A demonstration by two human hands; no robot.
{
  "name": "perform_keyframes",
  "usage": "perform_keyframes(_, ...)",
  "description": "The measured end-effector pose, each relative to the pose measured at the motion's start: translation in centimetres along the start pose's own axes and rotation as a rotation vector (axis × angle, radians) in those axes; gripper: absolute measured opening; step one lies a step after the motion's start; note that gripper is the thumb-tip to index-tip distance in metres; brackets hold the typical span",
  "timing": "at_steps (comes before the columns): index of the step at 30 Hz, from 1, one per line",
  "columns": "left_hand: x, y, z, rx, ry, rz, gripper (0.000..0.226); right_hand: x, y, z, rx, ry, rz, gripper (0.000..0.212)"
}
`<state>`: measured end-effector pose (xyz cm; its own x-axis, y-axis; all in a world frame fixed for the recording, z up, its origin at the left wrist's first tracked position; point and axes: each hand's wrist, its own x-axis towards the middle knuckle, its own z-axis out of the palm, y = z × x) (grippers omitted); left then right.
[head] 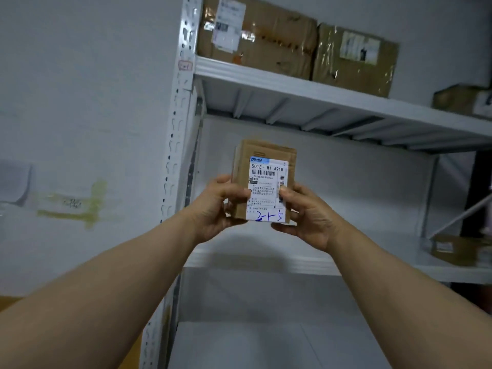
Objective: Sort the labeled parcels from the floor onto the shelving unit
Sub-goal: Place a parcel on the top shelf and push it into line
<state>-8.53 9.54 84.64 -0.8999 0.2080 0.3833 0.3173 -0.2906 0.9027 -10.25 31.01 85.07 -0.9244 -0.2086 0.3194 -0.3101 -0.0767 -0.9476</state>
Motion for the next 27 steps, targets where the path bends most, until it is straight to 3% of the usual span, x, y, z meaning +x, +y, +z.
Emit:
perform_keyframes(6, 6.1, 4.4, 8.3, 0.082, -0.012, 0.173, 0.057, 2.1, -6.5, -4.0, -0.044, 0.281, -0.283, 0.025)
perform_keyframes(10, 10.4, 5.1, 14.5, 0.130, -0.052, 0.272, 0.053, 3.4, -9.5, -8.0, -0.087, 0.629, -0.496, 0.021)
perform_keyframes(14, 15.1, 4.4, 20.6, 0.097, -0.029, 0.361, 0.060, 4.9, -11.4, -13.5, -0.331, 0.808, -0.749, 0.024)
perform_keyframes(17, 18.4, 4.1, 25.3, 0.122, -0.055, 0.430, 0.061, 6.4, -12.6, -17.8, -0.461, 0.871, -0.884, 0.056)
perform_keyframes(20, 21.6, 4.0, 30.1, 0.118, -0.062, 0.497, 0.054, 7.9, -14.0, -22.6, -0.473, 0.903, -0.896, 0.084)
perform_keyframes(22, 23.8, 3.9, 33.2, 0.131, -0.065, 0.540, 0.048, 8.5, -14.8, -26.1, -0.513, 0.916, -0.875, 0.098)
perform_keyframes(27, 28.4, 3.2, 39.3, 0.226, -0.022, 0.615, 0.060, 9.8, -16.6, -33.2, -0.610, 0.913, -0.877, 0.123)
